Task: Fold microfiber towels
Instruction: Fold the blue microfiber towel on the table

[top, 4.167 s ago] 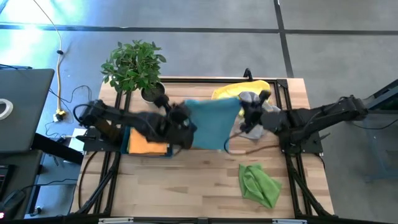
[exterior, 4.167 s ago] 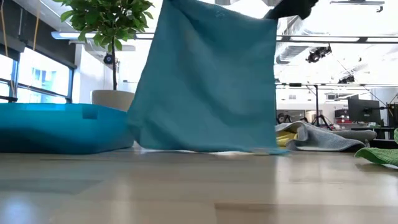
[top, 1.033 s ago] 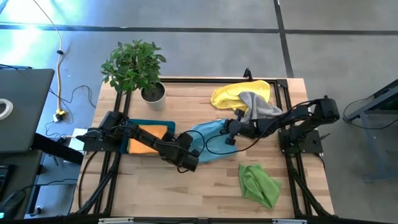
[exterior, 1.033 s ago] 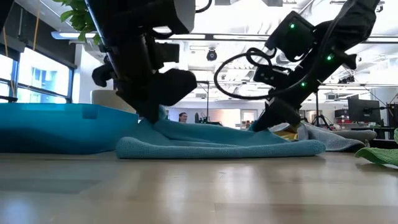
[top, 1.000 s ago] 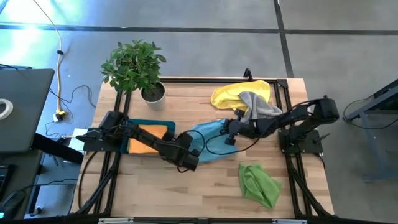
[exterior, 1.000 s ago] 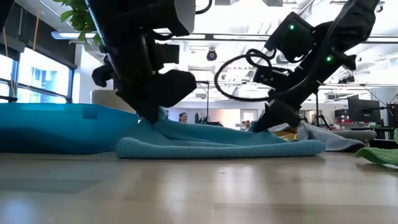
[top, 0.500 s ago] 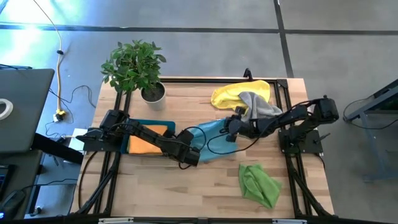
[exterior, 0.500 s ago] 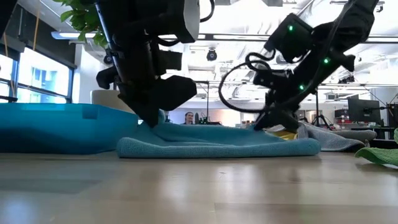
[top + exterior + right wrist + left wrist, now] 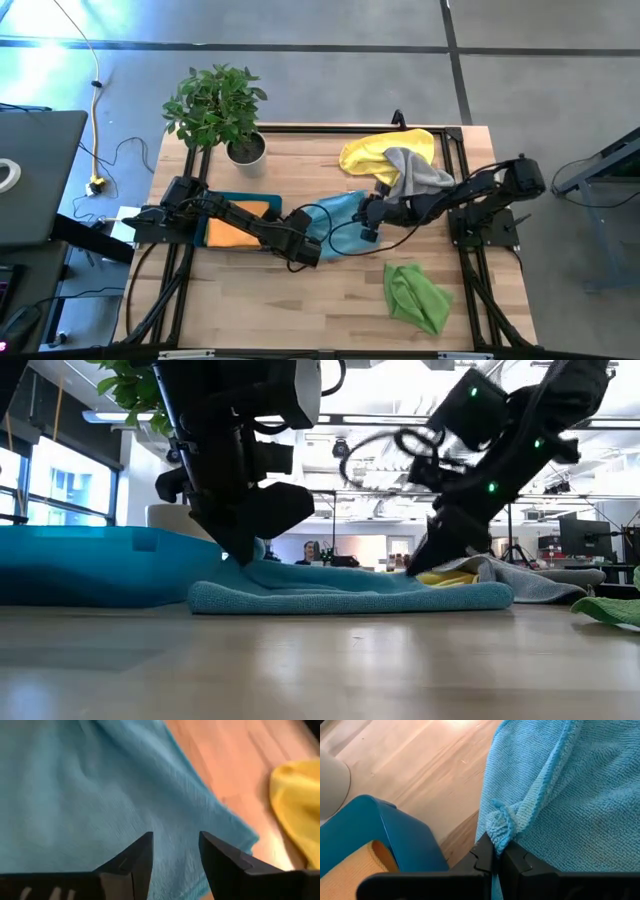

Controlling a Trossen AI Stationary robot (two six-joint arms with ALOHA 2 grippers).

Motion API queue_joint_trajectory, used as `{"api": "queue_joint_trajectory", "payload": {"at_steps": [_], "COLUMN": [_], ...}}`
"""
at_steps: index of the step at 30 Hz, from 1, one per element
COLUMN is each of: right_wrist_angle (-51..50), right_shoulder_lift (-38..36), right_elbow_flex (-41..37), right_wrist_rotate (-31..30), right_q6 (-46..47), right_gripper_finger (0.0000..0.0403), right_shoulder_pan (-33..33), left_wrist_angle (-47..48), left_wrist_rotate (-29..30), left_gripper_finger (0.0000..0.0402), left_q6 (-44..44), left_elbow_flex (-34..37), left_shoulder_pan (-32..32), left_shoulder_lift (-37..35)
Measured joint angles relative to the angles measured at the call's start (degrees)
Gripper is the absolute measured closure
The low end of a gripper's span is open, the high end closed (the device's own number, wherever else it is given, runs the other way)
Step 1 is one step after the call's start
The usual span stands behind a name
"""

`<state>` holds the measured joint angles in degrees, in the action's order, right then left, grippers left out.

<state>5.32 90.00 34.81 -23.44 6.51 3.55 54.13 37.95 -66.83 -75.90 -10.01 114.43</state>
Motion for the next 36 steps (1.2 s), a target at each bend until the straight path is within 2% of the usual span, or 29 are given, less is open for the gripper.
{"api": "queue_joint_trajectory", "payload": {"at_steps": [9, 12, 17, 20, 24, 27, 31, 36], "right_wrist_angle": [1.4, 1.3, 0.9, -0.3, -4.1, -5.1, -5.5, -6.1], "right_shoulder_lift": [6.2, 6.3, 6.2, 6.1, 6.1, 6.0, 5.8, 5.2], "right_elbow_flex": [0.2, 0.2, 0.2, 0.2, 0.2, 0.3, 0.3, 0.1], "right_wrist_rotate": [-0.8, -0.7, -0.5, -0.3, 0.1, 1.5, 1.2, 1.7], "right_q6": [2.4, 2.6, 2.6, 2.6, 2.3, 0.5, -2.9, -5.4], "right_gripper_finger": [0.0265, 0.0265, 0.0265, 0.0265, 0.0265, 0.0265, 0.0265, 0.0265], "right_shoulder_pan": [0.3, 0.3, 0.3, 0.3, 0.3, 0.3, 1.3, 3.0], "left_wrist_angle": [0.1, 0.2, 1.6, 5.6, 12.3, 15.2, 13.9, 4.2], "left_wrist_rotate": [1.7, 1.5, -2.0, -0.9, 1.6, 1.0, -6.9, -17.8], "left_gripper_finger": [0.0392, 0.0368, 0.0304, 0.0272, 0.0250, 0.0248, 0.0255, 0.0268], "left_q6": [3.1, 5.3, 9.5, 9.7, 8.7, 9.6, 15.0, 29.2], "left_elbow_flex": [0.0, 0.0, 0.0, 0.0, -1.9, -4.0, -6.8, -7.2], "left_shoulder_pan": [1.1, 2.0, 3.5, 3.8, 3.8, 3.8, 3.4, 1.1], "left_shoulder_lift": [0.0, 0.0, 0.0, 0.0, 0.0, 0.0, 0.0, 0.0]}}
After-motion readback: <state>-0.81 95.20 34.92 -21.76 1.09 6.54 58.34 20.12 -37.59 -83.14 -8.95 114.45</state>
